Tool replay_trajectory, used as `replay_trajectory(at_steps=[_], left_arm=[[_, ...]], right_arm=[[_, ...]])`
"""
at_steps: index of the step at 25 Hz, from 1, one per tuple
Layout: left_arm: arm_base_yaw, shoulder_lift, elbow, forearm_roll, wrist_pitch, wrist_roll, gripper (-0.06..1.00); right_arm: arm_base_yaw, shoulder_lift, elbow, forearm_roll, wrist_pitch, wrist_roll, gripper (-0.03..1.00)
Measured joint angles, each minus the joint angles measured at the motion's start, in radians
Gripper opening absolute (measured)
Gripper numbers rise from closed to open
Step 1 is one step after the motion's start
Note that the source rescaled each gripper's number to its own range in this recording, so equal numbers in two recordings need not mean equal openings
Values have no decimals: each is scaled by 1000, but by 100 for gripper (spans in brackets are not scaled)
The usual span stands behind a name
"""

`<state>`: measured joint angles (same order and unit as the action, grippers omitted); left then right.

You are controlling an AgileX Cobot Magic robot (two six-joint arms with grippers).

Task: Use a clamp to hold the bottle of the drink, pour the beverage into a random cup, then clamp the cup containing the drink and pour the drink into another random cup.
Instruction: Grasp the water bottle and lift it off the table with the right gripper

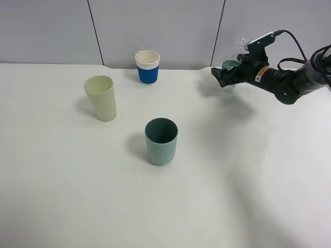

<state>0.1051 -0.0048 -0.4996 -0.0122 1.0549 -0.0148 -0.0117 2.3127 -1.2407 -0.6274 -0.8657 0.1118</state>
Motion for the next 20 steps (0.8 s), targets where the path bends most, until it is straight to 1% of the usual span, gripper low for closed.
replay_trajectory(at_steps=[4,9,12,13,14,16,17,18,20], left_arm=[[0,0,0,0,0,0,96],[0,0,0,0,0,0,96],[0,0,0,0,0,0,96],[0,0,0,0,0,0,96],[0,0,0,0,0,0,96],[0,0,0,0,0,0,96],[0,0,0,0,0,0,96],[0,0,0,0,0,0,96],[0,0,0,0,0,0,96]], right_arm=[[21,22,-9,-5,9,15,100],[21,24,-12,-5,11,17,100],[21,24,-12,-5,29,33,99],[21,24,-12,-5,36,49,90],[21,24,-12,-5,49,65,71],[21,24,-12,-3,70,101,15],[21,24,-12,-3,70,124,0],[21,24,-12,-3,72,143,5],[21,24,-12,-3,72,176,6]])
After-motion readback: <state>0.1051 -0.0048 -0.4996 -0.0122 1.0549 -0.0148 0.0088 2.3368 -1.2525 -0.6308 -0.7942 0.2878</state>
